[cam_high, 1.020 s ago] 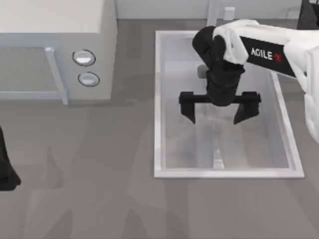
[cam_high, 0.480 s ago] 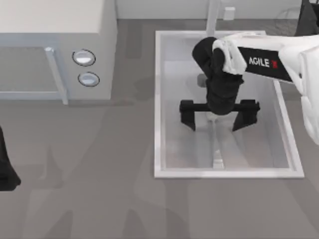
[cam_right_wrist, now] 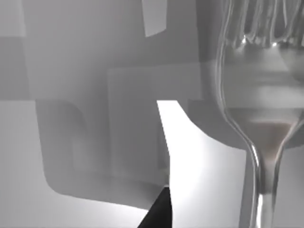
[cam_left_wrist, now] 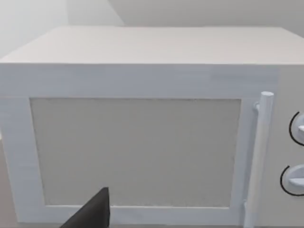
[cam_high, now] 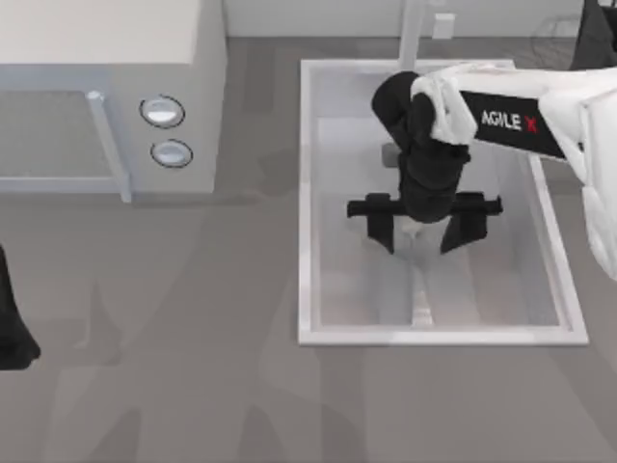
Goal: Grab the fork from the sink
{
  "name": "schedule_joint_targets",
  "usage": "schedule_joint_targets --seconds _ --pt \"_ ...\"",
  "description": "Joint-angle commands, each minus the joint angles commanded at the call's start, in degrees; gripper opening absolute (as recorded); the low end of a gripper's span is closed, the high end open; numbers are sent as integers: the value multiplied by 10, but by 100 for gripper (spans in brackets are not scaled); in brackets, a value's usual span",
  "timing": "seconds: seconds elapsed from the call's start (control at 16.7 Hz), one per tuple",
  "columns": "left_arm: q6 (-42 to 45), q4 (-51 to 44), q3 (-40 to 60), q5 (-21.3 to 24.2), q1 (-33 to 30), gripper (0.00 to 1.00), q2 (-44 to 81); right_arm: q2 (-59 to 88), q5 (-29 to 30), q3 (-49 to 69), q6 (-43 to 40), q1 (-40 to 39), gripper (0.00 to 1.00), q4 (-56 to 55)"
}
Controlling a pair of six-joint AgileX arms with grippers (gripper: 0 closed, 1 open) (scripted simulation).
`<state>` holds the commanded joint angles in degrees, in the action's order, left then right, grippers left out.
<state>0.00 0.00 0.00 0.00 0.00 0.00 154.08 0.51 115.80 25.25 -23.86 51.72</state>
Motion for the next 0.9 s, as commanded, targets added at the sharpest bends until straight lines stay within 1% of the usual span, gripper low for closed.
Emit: schedule_joint_targets --seconds 0.24,0.3,0.72,0.78,0.9 --pt "0 0 0 0 0 100 0 0 0 0 0 0 2 0" --pt "0 0 0 0 0 100 0 0 0 0 0 0 0 0" --pt "0 0 0 0 0 100 0 0 0 0 0 0 0 0" --pt "0 0 0 0 0 100 0 -26 10 5 -7 2 0 8" --pt "0 0 0 0 0 100 0 -28 10 14 -7 2 0 17"
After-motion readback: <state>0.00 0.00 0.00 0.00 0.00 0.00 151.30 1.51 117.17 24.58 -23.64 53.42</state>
